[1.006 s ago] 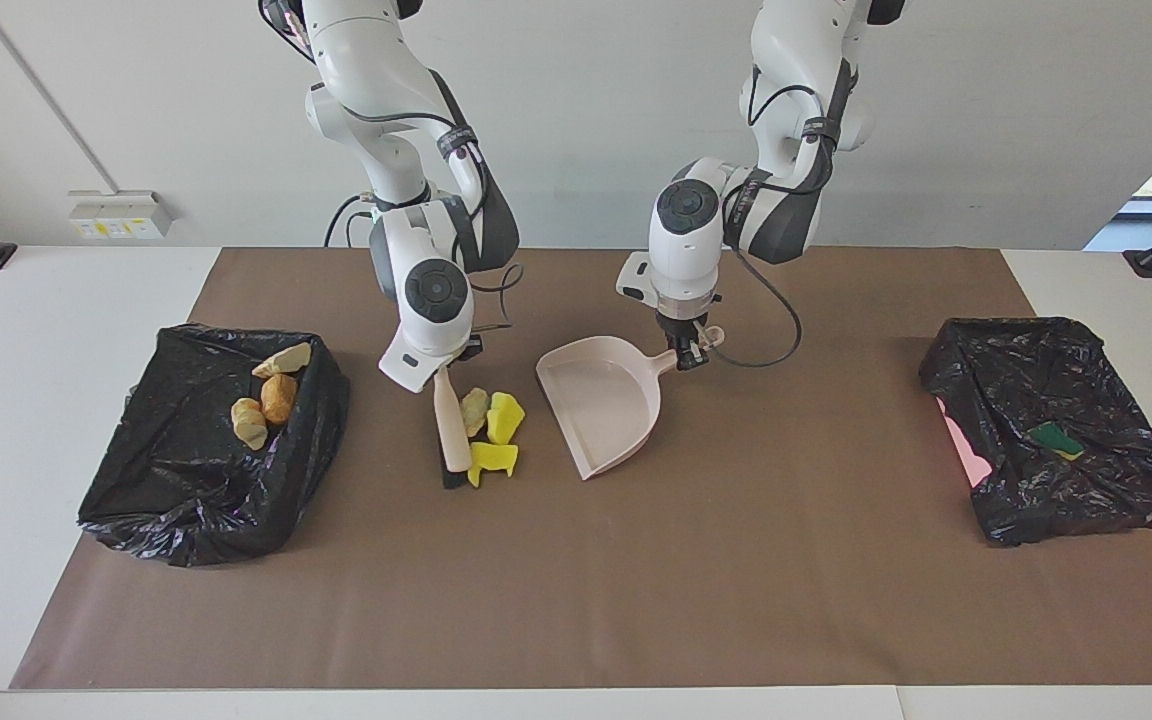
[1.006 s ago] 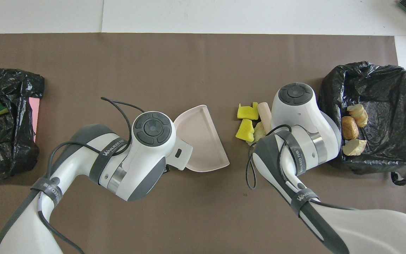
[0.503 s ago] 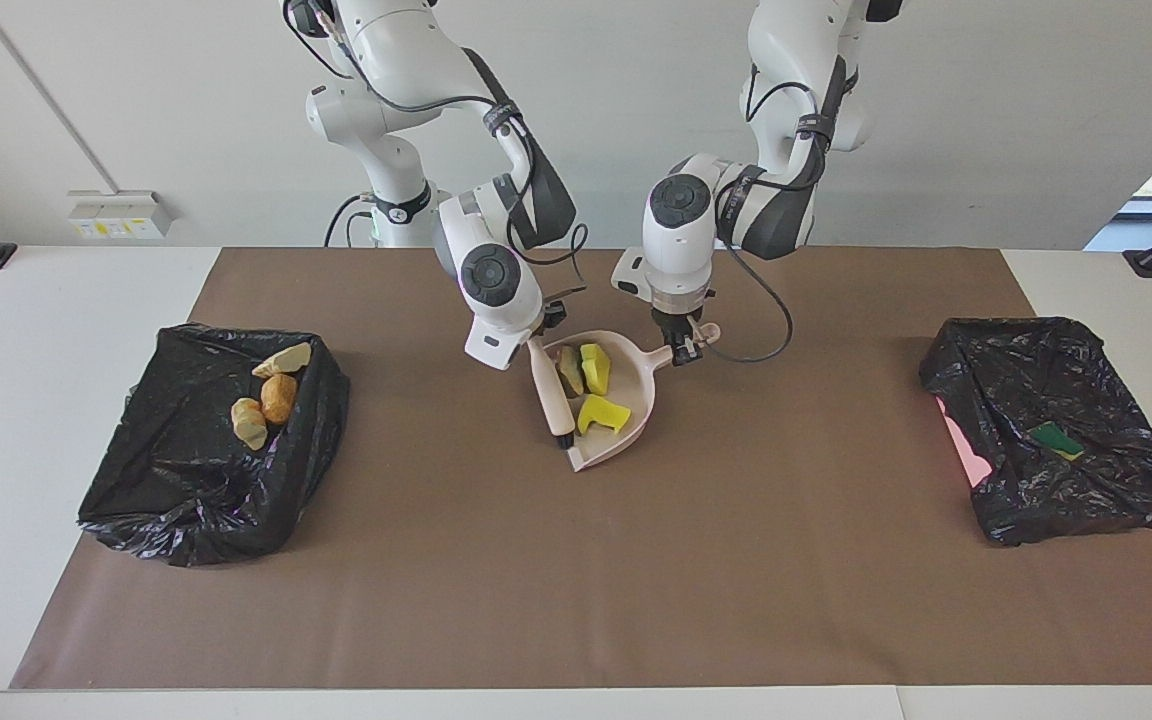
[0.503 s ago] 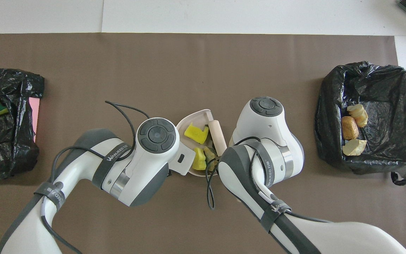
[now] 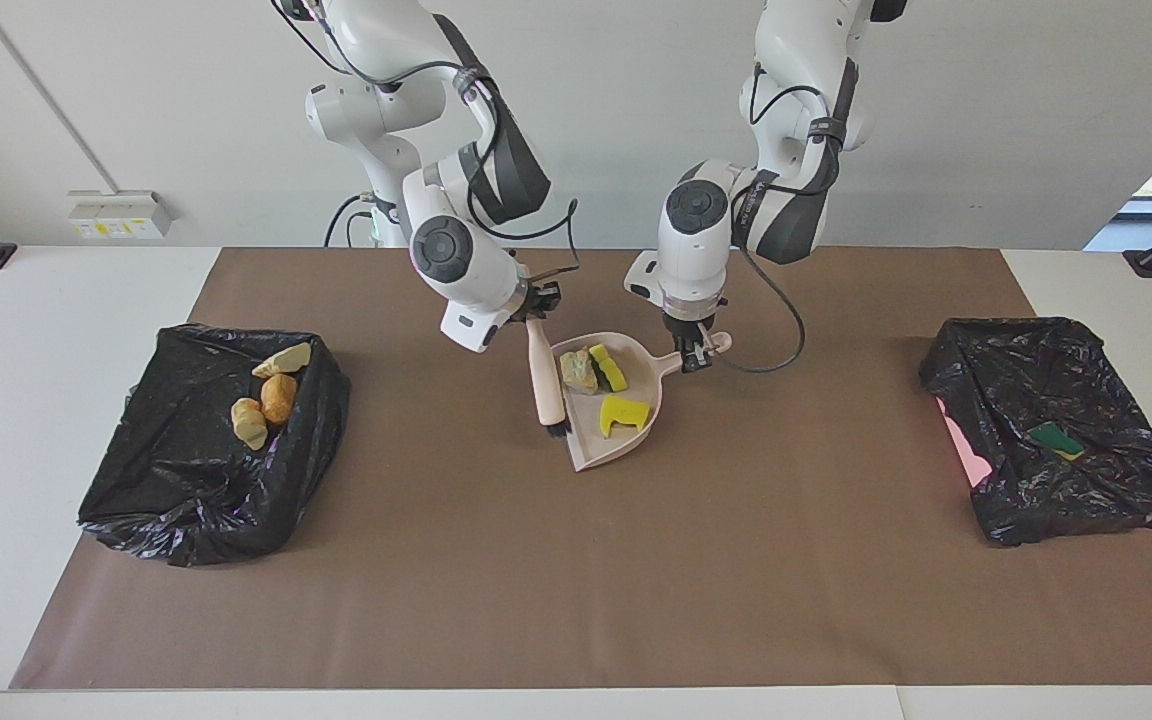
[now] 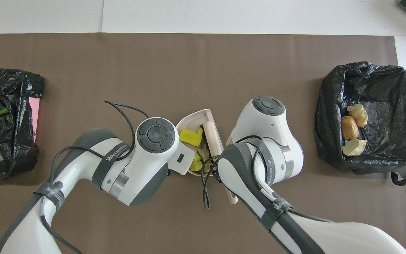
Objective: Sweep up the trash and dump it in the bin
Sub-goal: 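Sweep the yellow sponges into the dustpan held by the left gripper, then carry the loaded dustpan to the nearby black bag with the left gripper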
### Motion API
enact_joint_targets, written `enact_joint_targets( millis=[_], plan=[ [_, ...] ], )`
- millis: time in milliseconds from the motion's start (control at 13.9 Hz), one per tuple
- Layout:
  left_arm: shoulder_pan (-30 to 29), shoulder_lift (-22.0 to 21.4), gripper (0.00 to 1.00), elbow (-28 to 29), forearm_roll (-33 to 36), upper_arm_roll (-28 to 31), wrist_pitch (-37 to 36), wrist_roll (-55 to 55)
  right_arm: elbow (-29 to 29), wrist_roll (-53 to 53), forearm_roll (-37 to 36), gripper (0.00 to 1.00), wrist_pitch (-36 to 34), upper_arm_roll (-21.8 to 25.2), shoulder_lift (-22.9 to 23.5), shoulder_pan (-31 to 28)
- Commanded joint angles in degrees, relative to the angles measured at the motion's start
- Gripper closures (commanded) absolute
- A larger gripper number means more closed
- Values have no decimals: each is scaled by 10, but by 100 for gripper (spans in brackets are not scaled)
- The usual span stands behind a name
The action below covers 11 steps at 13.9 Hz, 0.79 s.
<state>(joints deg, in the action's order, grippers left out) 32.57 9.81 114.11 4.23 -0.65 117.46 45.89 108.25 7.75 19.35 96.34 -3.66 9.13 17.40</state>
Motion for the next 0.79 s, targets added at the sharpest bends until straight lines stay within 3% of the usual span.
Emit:
enact_joint_targets(
  millis=[0,144,359,575,718],
  plan=[
    [-27,-10,100,11,10,-1,15,57,15,59,-63,100,-66,-5,-68,-11],
    [-54,-16,100,0,10,-2,10,95,56,146,-97,100,-69,-13,-107,22],
    [-107,-45,100,-13,8,-1,3,170,156,213,-62,100,16,-14,-169,81],
    [-189,-94,100,-16,2,3,-9,296,191,271,-23,100,101,-14,-149,154],
    [-248,-105,100,-45,-16,5,-56,343,222,291,-6,100,158,-14,-147,189]
  ],
)
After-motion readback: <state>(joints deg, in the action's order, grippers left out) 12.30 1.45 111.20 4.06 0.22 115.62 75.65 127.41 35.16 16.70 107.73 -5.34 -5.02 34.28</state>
